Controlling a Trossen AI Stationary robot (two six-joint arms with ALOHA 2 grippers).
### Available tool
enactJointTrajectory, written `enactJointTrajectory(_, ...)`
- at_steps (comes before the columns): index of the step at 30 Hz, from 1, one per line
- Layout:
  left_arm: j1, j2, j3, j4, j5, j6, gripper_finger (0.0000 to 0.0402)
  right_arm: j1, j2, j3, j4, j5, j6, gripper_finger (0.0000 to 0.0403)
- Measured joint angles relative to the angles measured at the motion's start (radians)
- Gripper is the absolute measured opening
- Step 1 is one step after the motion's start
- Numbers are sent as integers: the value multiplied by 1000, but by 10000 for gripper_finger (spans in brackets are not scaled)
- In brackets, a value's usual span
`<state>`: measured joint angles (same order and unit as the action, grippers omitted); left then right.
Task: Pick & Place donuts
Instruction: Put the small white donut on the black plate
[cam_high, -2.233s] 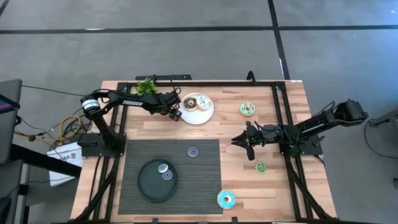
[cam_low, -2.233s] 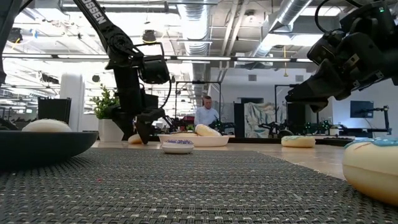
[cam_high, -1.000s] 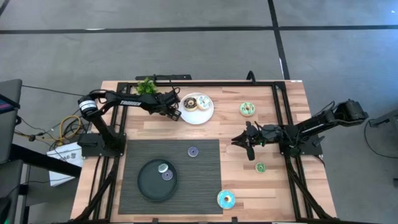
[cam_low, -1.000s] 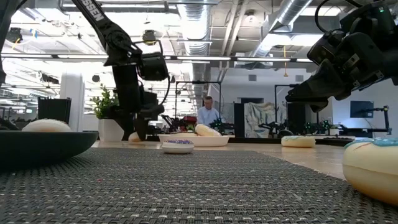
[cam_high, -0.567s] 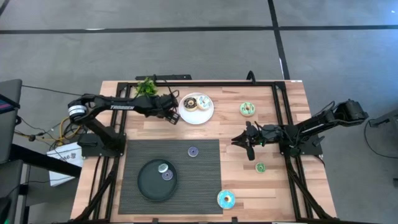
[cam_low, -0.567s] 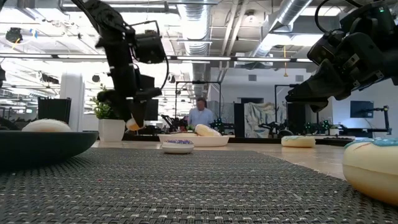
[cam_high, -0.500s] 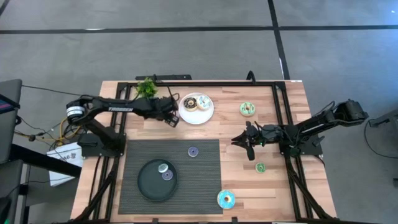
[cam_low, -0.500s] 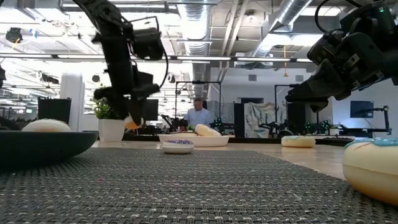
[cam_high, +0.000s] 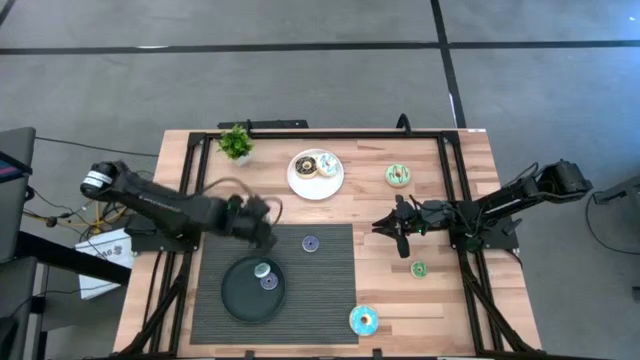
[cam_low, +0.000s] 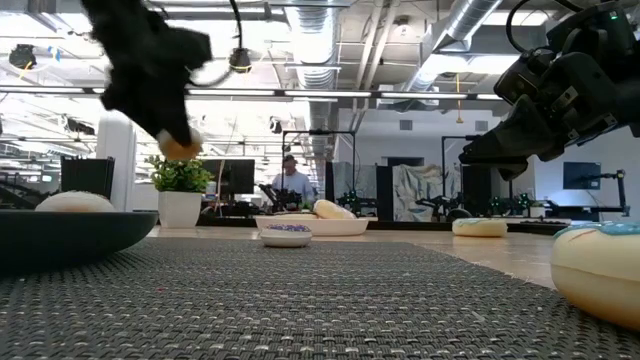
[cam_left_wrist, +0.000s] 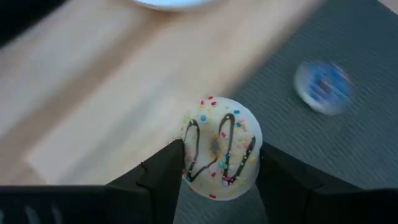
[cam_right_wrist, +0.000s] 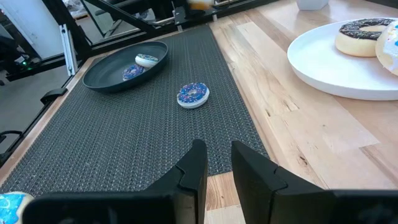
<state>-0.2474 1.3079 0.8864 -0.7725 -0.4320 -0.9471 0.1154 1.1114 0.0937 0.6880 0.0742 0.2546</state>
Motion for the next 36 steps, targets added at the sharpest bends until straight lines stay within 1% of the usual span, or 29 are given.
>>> enactJointTrajectory(5, -234, 2, 0, -1, -45, -83, 177, 0, 0, 0, 0, 0, 8, 65)
enactJointTrajectory(10, -423, 2, 0, -2, -118, -214, 177, 0, 0, 0, 0, 0, 17, 65)
enactJointTrajectory(13, -507, 3, 0, -1, -147, -283, 177, 0, 0, 0, 0, 0, 18, 65)
enactJointTrajectory(16, -566, 26, 0, 3, -166, -332, 177, 0, 0, 0, 1, 0, 18, 65)
enactJointTrajectory(19, -595, 80, 1, 5, -140, -361, 177, 0, 0, 0, 0, 0, 33, 65)
enactJointTrajectory(24, -604, 195, 1, -3, -113, -404, 177, 0, 0, 0, 0, 0, 35, 65)
enactJointTrajectory(29, -605, 299, 1, -14, -35, -444, 177, 0, 0, 0, 1, 0, 35, 65)
enactJointTrajectory(33, -605, 344, 1, -23, -33, -480, 177, 0, 0, 0, 1, 1, 35, 65)
enactJointTrajectory(36, -605, 347, 1, -24, -31, -482, 177, 0, 0, 0, 1, 1, 35, 65)
